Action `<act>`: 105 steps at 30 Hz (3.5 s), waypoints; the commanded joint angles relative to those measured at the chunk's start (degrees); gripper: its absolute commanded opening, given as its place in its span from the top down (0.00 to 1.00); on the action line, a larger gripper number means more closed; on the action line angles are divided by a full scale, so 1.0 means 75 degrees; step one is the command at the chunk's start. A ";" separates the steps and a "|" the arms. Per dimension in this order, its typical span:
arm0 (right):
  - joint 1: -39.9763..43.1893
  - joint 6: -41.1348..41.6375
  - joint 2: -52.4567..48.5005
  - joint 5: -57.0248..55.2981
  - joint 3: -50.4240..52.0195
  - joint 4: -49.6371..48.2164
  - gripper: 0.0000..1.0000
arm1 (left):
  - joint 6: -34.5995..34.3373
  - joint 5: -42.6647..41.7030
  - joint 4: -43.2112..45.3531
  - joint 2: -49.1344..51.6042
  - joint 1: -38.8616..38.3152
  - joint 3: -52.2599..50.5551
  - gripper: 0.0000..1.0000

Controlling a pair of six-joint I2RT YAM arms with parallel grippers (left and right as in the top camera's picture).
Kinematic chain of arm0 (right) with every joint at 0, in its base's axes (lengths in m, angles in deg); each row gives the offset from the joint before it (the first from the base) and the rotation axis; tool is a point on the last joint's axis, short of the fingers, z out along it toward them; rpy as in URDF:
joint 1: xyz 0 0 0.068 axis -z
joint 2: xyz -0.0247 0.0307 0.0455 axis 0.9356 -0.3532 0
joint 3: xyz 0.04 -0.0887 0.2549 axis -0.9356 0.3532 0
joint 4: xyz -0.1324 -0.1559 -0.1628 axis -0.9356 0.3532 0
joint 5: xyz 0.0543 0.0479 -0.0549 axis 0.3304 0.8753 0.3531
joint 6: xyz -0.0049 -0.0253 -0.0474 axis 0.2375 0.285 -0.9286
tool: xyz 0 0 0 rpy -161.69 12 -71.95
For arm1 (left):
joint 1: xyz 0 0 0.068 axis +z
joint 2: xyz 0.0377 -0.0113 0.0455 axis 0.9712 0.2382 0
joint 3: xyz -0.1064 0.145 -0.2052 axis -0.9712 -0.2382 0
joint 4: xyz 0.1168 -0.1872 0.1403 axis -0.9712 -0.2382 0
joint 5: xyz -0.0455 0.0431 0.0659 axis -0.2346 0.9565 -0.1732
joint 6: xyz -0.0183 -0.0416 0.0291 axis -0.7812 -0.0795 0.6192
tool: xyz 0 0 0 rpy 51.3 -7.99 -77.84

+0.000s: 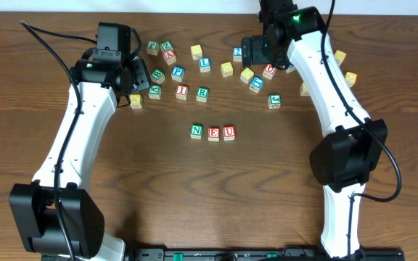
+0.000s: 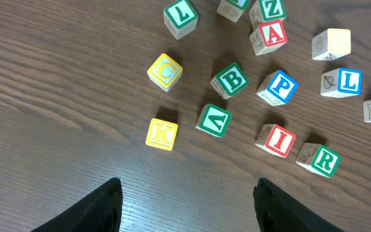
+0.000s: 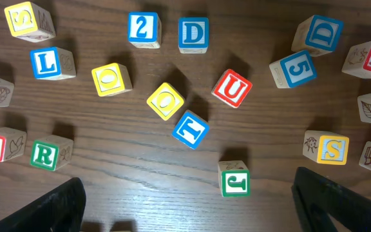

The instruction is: Spell out NEURIPS

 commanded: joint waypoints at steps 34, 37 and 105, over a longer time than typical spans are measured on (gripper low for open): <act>-0.0082 0.0023 -0.0006 0.0052 0.0105 -0.0216 0.04 | -0.0032 0.0090 0.0032 0.0070 0.0023 0.0073 0.35; -0.0087 0.0026 -0.0006 0.0105 0.0105 -0.0219 0.04 | -0.0032 0.0085 0.0085 0.0157 0.0023 0.0073 0.35; -0.1958 0.2130 -0.2521 0.0761 0.0096 -0.1827 0.60 | 0.0085 0.1224 -0.0729 0.0213 0.0038 0.0073 0.35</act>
